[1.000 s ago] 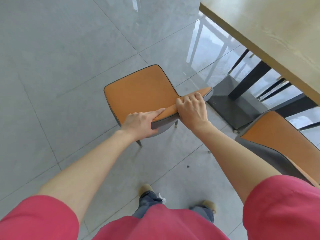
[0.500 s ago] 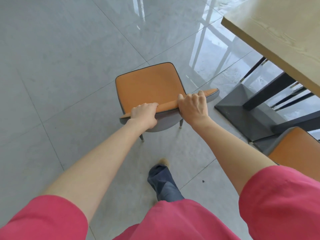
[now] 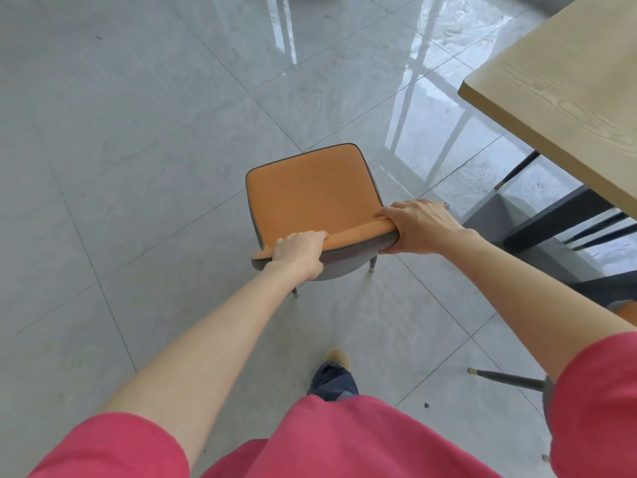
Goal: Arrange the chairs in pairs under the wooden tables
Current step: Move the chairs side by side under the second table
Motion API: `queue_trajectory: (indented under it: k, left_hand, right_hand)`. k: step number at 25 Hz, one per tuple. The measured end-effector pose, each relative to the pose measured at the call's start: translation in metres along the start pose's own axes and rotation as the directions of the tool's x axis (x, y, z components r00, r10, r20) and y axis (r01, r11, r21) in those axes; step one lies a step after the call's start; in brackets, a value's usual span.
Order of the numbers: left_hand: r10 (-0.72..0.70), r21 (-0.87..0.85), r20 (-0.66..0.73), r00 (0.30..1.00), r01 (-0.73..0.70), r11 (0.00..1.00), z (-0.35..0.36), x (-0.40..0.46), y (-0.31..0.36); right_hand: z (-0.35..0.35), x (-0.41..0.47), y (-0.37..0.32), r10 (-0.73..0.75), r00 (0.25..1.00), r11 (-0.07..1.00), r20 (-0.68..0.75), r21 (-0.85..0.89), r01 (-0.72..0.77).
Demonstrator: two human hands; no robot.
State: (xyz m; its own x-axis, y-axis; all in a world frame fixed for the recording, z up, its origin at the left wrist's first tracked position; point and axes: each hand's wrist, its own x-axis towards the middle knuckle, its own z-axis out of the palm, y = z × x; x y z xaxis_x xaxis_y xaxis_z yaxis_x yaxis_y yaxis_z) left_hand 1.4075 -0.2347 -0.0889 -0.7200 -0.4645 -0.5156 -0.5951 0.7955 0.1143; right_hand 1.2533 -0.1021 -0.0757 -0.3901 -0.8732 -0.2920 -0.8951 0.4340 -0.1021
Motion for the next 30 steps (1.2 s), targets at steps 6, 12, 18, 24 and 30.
queue_trajectory:
  k: [6, 12, 18, 24, 30]
  left_hand:
    - [0.012, -0.004, -0.032, 0.999, -0.012, 1.0, 0.004, -0.001, 0.002]
    - [0.092, 0.055, 0.023, 0.996, -0.093, 0.994, 0.005, -0.009, -0.008]
    - [0.246, 0.144, 0.125, 0.961, -0.263, 0.954, 0.008, -0.026, -0.03]
    - [0.446, 0.252, 0.227, 0.866, -0.494, 0.832, 0.017, -0.049, -0.056]
    - [0.616, 0.342, 0.306, 0.726, -0.687, 0.641, 0.039, -0.08, -0.08]
  right_hand:
    - [0.011, 0.0, -0.002, 0.011, 0.997, 0.998, -0.08, -0.069, -0.016]
    - [0.02, -0.018, -0.019, 0.097, 0.994, 0.994, -0.054, -0.055, -0.1]
    - [0.037, -0.057, -0.062, 0.264, 0.964, 0.964, -0.022, 0.033, -0.263]
    - [0.063, -0.109, -0.133, 0.511, 0.86, 0.854, -0.017, 0.125, -0.505]
    - [0.097, -0.153, -0.207, 0.688, 0.726, 0.715, -0.003, 0.179, -0.676]
